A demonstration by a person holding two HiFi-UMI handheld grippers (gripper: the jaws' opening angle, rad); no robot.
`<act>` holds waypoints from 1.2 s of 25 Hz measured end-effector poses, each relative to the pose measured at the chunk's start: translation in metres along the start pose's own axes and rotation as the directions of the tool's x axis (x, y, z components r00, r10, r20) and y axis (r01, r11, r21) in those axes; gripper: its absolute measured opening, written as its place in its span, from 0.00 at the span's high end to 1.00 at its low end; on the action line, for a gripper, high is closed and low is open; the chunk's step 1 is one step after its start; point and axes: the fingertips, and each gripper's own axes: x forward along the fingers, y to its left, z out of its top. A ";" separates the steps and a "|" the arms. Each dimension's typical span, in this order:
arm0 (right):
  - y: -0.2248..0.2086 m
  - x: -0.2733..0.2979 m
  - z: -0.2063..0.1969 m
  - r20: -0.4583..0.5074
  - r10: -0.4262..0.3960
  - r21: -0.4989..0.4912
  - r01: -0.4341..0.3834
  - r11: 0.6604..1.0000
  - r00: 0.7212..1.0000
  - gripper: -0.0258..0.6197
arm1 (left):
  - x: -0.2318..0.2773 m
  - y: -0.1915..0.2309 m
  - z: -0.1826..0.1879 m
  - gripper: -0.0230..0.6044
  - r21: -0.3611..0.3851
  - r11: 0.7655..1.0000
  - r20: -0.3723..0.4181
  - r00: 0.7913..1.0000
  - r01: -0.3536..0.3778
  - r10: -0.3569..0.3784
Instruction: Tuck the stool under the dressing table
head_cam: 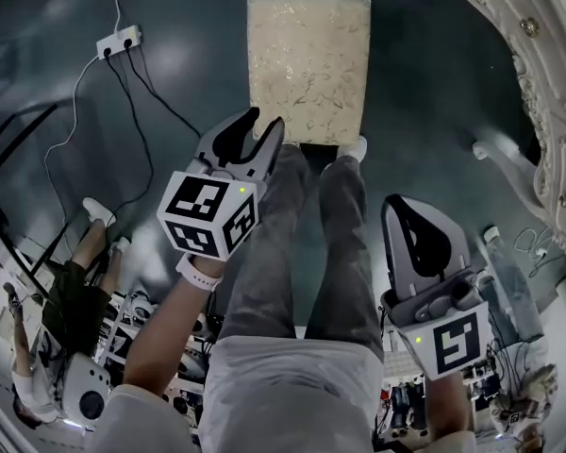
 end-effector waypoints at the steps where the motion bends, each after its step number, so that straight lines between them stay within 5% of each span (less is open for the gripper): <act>1: -0.002 0.002 -0.003 -0.002 -0.003 0.002 0.003 1.000 1.000 0.94 | 0.005 0.003 -0.002 0.74 0.001 1.000 -0.003 1.000 0.000 0.000; 30: -0.015 0.058 -0.094 -0.097 0.026 0.052 -0.021 0.998 0.995 0.94 | 0.127 0.126 -0.073 0.46 -0.140 0.989 -0.023 0.998 -0.056 0.053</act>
